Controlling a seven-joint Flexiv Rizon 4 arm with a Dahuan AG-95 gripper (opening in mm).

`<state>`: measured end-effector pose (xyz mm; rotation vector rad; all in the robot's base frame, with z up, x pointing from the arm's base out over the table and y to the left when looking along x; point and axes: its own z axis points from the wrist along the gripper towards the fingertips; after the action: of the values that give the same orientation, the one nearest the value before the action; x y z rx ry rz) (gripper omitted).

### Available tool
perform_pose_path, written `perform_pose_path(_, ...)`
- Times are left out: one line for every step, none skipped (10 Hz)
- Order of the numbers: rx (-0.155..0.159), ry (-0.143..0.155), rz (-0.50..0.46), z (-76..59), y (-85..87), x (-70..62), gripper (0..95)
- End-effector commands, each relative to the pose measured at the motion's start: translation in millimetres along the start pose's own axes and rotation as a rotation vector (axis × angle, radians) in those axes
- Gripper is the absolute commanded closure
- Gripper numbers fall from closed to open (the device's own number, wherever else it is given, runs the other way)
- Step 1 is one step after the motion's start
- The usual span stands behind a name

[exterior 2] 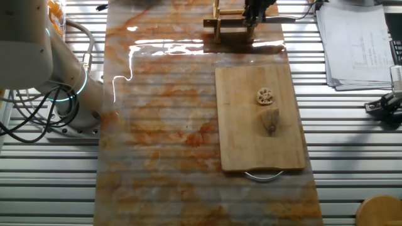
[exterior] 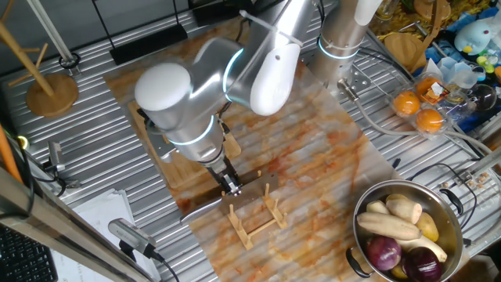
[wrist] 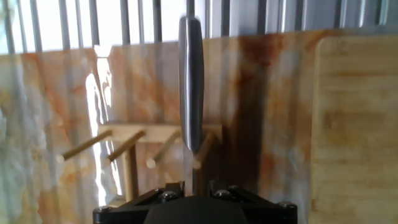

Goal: Slice the lotus root

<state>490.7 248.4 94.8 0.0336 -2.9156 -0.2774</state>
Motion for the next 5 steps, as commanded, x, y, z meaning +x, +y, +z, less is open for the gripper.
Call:
perform_pose_path(-0.006,-0.001,0.005,6.6,1.8,-3.2,76.0)
perform_pose_path(-0.006,-0.003,0.009,9.9,2.8,-3.5,76.0)
perform_pose_path(-0.005,-0.003,0.017,14.7,4.5,-3.9,76.0)
perform_pose_path(-0.004,-0.002,0.022,18.1,4.9,-4.1,76.0)
perform_pose_path(-0.007,-0.003,0.026,22.0,5.1,-4.3,76.0)
